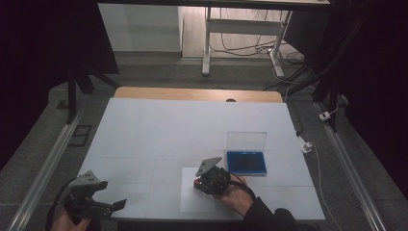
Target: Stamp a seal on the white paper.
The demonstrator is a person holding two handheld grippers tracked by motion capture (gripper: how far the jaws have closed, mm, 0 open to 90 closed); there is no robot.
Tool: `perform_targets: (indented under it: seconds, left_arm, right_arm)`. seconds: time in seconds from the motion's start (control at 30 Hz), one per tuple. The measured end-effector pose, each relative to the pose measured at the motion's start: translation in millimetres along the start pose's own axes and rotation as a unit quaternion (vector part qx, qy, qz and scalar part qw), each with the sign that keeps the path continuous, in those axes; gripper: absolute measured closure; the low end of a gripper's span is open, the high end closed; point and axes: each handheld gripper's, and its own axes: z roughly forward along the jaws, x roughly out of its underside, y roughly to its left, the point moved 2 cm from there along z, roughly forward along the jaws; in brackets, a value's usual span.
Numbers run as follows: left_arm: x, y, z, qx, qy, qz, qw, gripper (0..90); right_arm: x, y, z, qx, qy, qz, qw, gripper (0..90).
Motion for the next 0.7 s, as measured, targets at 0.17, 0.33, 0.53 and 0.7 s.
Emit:
perform_targets:
  seconds: [0.17, 0.33, 0.53, 0.7]
  left_arm:
    - [0.4, 0.9, -0.6, 0.003, -0.003, -0.003, 1.0000, 0.5]
    - [0.7, 0.7, -1.1, 0.004, -0.004, -0.002, 1.0000, 0.5]
    - [0.7, 0.6, -1.0, 0.003, -0.004, -0.002, 1.0000, 0.5]
    - [0.8, 0.7, -1.2, 0.005, -0.005, -0.002, 1.0000, 0.5]
  right_arm:
    - [0.6, -1.4, -0.8, -0.004, -0.006, 0.009, 0.9999, 80.4]
    - [2.8, -6.4, -2.8, -0.009, -0.024, 0.039, 0.9989, 80.2]
    - [0.7, -9.0, -11.2, -0.014, -0.049, 0.049, 0.9975, 80.2]
    - [-0.1, -9.3, -17.2, -0.020, -0.056, 0.052, 0.9968, 80.2]
